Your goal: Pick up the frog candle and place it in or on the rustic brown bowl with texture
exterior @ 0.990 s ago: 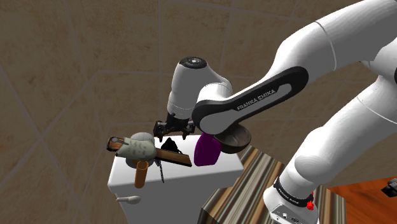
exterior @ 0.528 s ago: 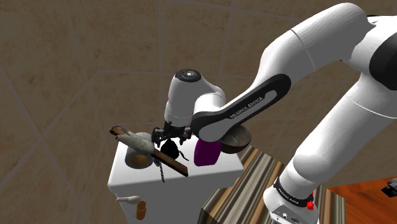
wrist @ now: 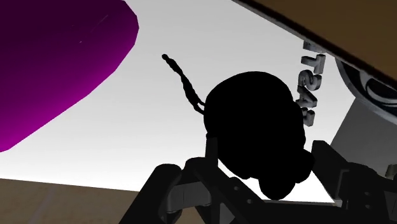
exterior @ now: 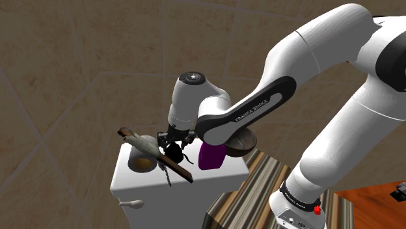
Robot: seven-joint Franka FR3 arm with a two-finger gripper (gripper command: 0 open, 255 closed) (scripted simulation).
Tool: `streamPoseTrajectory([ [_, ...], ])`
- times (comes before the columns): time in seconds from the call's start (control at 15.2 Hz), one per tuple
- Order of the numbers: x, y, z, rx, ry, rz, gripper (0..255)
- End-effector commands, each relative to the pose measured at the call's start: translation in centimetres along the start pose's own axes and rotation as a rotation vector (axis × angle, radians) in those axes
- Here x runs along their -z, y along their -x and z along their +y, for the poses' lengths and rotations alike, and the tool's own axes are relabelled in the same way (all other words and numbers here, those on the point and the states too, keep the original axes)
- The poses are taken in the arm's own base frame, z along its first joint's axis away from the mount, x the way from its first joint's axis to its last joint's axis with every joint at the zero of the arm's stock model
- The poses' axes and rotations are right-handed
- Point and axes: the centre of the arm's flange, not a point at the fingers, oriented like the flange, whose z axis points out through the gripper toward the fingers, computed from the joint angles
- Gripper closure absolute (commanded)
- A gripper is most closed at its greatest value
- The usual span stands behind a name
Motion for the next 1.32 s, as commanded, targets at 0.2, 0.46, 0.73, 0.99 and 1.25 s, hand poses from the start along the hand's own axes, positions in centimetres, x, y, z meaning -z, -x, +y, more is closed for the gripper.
streamPoseTrajectory([
  [0.2, -0.1, 0.1, 0.0, 0.001, -0.001, -0.002, 255],
  [0.46, -0.2, 0.1, 0.1, 0.001, -0.001, -0.002, 255],
  [0.73, 1.4, -0.2, -0.2, 0.001, -0.001, -0.002, 255],
  [0.99, 3.5, -0.7, -0.3, 0.001, -0.001, -0.002, 255],
  [1.25, 5.5, -1.2, -0.5, 0.001, -0.001, -0.002, 255],
])
